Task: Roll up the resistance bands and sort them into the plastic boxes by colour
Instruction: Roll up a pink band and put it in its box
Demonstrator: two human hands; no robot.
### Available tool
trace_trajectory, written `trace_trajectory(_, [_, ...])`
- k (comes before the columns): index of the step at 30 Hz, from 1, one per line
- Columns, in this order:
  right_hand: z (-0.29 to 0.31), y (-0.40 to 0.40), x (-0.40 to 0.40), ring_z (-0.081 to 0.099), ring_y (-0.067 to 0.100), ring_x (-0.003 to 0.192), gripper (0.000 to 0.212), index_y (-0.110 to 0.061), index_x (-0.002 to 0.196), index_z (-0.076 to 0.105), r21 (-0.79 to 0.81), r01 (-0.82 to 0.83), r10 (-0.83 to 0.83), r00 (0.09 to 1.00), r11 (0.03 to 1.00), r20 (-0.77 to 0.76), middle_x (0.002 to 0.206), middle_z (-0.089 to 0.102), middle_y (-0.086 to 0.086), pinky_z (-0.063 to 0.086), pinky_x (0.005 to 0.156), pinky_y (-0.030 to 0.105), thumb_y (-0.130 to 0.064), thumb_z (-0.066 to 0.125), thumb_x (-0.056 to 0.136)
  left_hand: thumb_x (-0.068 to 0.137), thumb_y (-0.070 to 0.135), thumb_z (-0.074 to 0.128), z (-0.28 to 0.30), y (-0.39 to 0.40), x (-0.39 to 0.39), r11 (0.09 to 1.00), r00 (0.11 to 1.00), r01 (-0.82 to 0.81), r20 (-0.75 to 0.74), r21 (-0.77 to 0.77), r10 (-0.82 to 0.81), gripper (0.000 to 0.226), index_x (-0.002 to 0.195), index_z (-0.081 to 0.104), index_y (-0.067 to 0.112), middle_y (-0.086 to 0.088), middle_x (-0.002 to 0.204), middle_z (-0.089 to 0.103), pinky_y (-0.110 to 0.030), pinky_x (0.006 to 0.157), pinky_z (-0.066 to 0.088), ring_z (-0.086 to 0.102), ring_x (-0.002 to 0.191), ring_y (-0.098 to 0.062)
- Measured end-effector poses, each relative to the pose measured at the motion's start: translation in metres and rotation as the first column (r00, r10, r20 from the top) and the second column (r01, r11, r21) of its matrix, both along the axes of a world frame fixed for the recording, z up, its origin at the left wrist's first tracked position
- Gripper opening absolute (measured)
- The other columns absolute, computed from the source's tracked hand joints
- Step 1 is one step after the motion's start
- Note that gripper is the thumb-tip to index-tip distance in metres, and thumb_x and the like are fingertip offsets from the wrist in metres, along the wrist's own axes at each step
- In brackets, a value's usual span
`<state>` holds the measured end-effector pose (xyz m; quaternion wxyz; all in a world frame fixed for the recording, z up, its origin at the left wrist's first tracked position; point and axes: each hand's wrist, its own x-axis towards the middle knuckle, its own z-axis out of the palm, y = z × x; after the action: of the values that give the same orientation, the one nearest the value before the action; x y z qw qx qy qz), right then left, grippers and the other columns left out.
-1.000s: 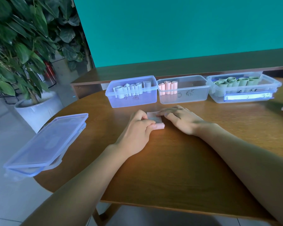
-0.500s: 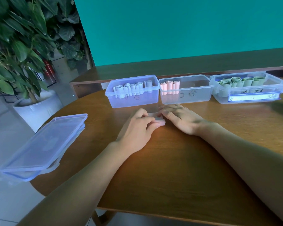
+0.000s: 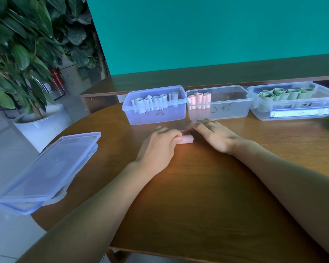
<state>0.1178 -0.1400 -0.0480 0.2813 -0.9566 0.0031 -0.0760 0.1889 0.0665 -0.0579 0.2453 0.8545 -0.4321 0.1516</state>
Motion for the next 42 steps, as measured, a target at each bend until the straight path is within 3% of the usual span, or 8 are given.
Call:
trace_trajectory(6, [-0.002,-0.002,0.002,0.049,0.010,0.118,0.057,-0.047,0.114,0.065,0.109,0.010,-0.013,1.000,0.994,0.022,0.122,0.060,-0.017,0.034,0.110,0.040,-0.056,0.012,0.097,0.103,0.046,0.046,-0.001,-0.004,0.006,0.995,0.998,-0.044,0.052,0.084,0.040,0.041,0.133,0.064,0.025,0.004,0.109,0.055,-0.036,0.086,0.053,0.052,0.102,-0.014])
trace_trajectory(13, [-0.006,-0.002,0.009,0.062,0.001,0.098,0.017,-0.038,0.106,0.071,0.169,-0.066,0.040,0.987,0.983,0.155,0.103,0.069,-0.020,0.051,0.091,0.030,-0.047,0.060,0.098,0.103,0.053,0.036,0.000,-0.010,0.012,0.964,0.989,-0.127,0.106,0.232,0.105,0.054,0.148,0.048,0.026,-0.001,0.148,0.040,-0.044,0.110,0.037,0.034,0.135,-0.021])
trace_trajectory(16, [-0.006,-0.003,0.008,0.061,0.000,0.096,0.012,-0.032,0.106,0.072,0.149,-0.087,0.058,0.980,0.985,0.189,0.100,0.069,-0.018,0.047,0.085,0.023,-0.038,0.066,0.096,0.103,0.054,0.031,0.001,-0.012,0.017,0.948,0.987,-0.143,0.108,0.285,0.117,0.056,0.151,0.042,0.027,-0.002,0.156,0.034,-0.048,0.112,0.032,0.028,0.140,-0.024])
trace_trajectory(19, [-0.009,-0.005,0.014,0.061,0.001,0.097,0.016,-0.032,0.110,0.071,0.076,-0.055,0.040,0.980,0.996,0.195,0.104,0.069,-0.017,0.051,0.088,0.028,-0.039,0.062,0.098,0.103,0.054,0.030,0.001,-0.013,0.022,0.942,0.989,-0.144,0.074,0.304,0.128,0.057,0.153,0.037,0.028,-0.001,0.158,0.032,-0.049,0.113,0.030,0.026,0.142,-0.023])
trace_trajectory(25, [-0.013,-0.007,0.025,0.060,0.006,0.103,0.028,-0.029,0.117,0.070,-0.090,-0.048,0.065,0.978,0.995,0.198,0.112,0.069,-0.015,0.052,0.095,0.038,-0.041,0.048,0.105,0.103,0.041,0.047,0.002,-0.016,0.024,0.986,0.997,-0.065,0.043,0.155,0.059,0.052,0.150,0.043,0.021,0.003,0.148,0.045,-0.038,0.110,0.036,0.038,0.134,-0.017])
trace_trajectory(30, [-0.014,-0.007,0.032,0.058,0.007,0.103,0.033,-0.032,0.111,0.069,-0.121,-0.001,0.024,0.983,0.993,0.183,0.110,0.067,-0.017,0.049,0.096,0.042,-0.045,0.039,0.106,0.098,0.026,0.061,0.003,-0.017,0.029,1.000,0.999,0.027,-0.025,0.008,-0.027,0.028,0.126,0.065,0.027,0.007,0.118,0.066,-0.028,0.091,0.045,0.054,0.110,-0.014])
trace_trajectory(35, [-0.015,-0.008,0.033,0.061,0.008,0.102,0.037,-0.033,0.136,0.055,-0.060,0.023,-0.011,0.982,0.998,0.191,0.116,0.067,-0.009,0.053,0.091,0.035,-0.044,0.054,0.101,0.099,0.030,0.059,0.001,-0.023,0.040,1.000,0.990,0.018,-0.142,0.009,-0.016,0.029,0.127,0.065,0.025,0.002,0.120,0.066,-0.035,0.094,0.046,0.054,0.112,-0.018])
trace_trajectory(42, [-0.013,-0.008,0.035,0.060,0.004,0.096,0.022,-0.032,0.120,0.063,-0.018,0.019,-0.016,0.984,1.000,0.180,0.108,0.067,-0.012,0.053,0.089,0.034,-0.027,0.061,0.099,0.099,0.031,0.061,0.003,-0.026,0.046,1.000,0.968,-0.002,-0.251,0.005,0.003,0.032,0.131,0.062,0.030,0.004,0.121,0.060,-0.033,0.096,0.045,0.052,0.112,-0.014])
